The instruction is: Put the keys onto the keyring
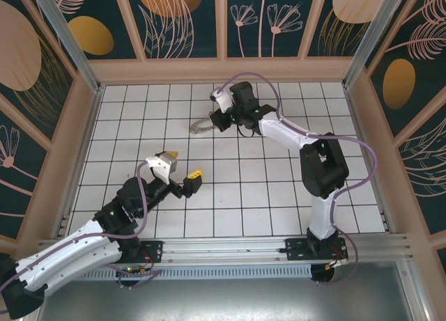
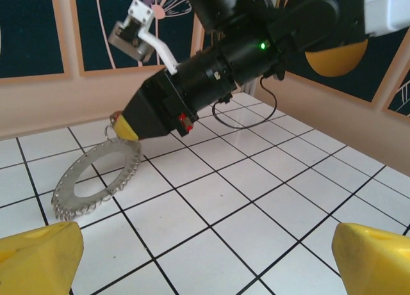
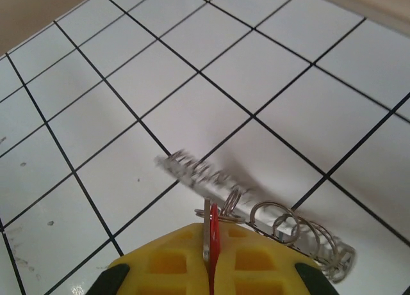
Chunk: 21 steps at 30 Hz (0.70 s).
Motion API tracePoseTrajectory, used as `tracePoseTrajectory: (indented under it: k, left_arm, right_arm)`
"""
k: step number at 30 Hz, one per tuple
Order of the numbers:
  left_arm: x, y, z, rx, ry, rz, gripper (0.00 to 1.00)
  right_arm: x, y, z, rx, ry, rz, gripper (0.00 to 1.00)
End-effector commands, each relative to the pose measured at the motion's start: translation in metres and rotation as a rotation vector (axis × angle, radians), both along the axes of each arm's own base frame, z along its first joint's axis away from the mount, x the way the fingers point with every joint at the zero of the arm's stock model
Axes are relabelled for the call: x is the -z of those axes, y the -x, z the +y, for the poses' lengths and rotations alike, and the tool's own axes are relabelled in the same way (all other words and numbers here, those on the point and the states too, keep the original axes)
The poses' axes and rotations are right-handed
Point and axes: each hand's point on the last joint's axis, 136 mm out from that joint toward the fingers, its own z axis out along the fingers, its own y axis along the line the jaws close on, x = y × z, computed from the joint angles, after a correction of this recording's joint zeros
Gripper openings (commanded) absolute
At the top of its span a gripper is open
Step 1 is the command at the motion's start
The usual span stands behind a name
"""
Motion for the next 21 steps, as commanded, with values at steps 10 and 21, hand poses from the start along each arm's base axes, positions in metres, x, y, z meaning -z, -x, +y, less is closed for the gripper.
tracePoseTrajectory:
  k: [10,21]
  left_arm:
    - [-0.012,-0.010,-0.008,-0.018,-0.028,-0.038,0.99]
    - [-0.005,-0.015,-0.020,0.001,-0.037,-0.021,0.99]
  right_arm:
    - [0.038,0.053,-0.027,0.021,-0.192,0.176,0.00]
    - [0.089,0.121,-0.046,0.078,-0.224,0.347,0.13]
